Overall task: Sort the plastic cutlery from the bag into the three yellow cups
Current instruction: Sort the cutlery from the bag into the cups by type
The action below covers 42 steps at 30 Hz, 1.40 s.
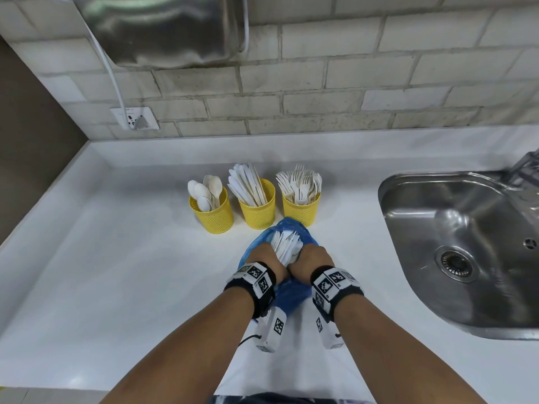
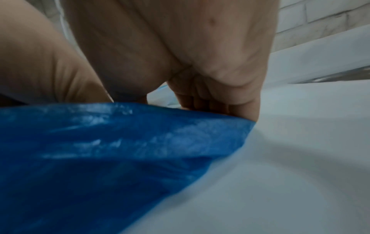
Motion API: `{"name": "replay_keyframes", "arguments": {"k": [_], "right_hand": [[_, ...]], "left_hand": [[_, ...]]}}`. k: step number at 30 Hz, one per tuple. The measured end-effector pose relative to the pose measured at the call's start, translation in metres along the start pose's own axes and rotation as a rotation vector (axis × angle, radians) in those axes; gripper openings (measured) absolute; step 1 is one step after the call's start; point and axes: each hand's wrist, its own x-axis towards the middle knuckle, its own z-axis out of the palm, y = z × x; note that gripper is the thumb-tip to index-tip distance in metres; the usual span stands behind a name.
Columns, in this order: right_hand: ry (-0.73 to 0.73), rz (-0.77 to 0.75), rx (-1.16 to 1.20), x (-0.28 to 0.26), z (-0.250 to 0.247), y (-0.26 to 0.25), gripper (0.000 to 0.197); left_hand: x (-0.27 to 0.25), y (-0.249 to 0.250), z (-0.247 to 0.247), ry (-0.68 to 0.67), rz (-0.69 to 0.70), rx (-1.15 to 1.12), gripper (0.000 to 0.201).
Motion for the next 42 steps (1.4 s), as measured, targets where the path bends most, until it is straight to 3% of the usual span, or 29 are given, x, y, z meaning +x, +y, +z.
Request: {"name": "replay_keyframes", "arguments": {"k": [4,7,10,15,20,27,29,32,35,38,42], "right_hand": [[-0.016,0.023,0.054,-0.003,-0.006,0.003,0.034],[-0.039,0.018,0.081,-0.007,-0.013,0.001,0.017],[-0.072,0.039,0.158,-0.005,-0.019,0.004,0.027],[-0.169,0.09,0.388,0.005,-0.015,0.016,0.01],[-0.132,0.069,0.503,0.002,-0.014,0.02,0.022],[-0.159,0.151,0.783,0.0,-0.015,0.028,0.008],[-0.16,0.165,0.785,0.0,-0.014,0.026,0.007],[-0.188,0.153,0.724,-0.001,-0.015,0.024,0.01],[-0.199,0.132,0.687,-0.002,-0.017,0.023,0.01],[-0.202,0.14,0.677,-0.001,-0.018,0.026,0.015],[-0.168,0.133,0.705,-0.001,-0.024,0.027,0.032]], "left_hand": [[-0.004,0.004,-0.003,-0.036,0.016,-0.02,0.034],[-0.004,0.002,-0.007,-0.096,0.017,-0.048,0.041],[-0.006,0.001,-0.012,-0.153,0.008,-0.137,0.051],[-0.011,-0.001,-0.013,-0.185,0.01,-0.259,0.048],[-0.016,0.001,-0.015,-0.243,0.031,-0.354,0.055],[-0.012,0.001,-0.017,-0.295,0.028,-0.539,0.055],[-0.015,0.002,-0.017,-0.311,0.02,-0.547,0.05],[-0.015,0.0,-0.016,-0.292,0.052,-0.542,0.02],[-0.013,-0.002,-0.013,-0.274,0.062,-0.534,0.027],[-0.018,-0.003,-0.015,-0.287,0.067,-0.531,0.014],[-0.022,-0.004,-0.014,-0.361,0.114,-0.548,0.044]]}}
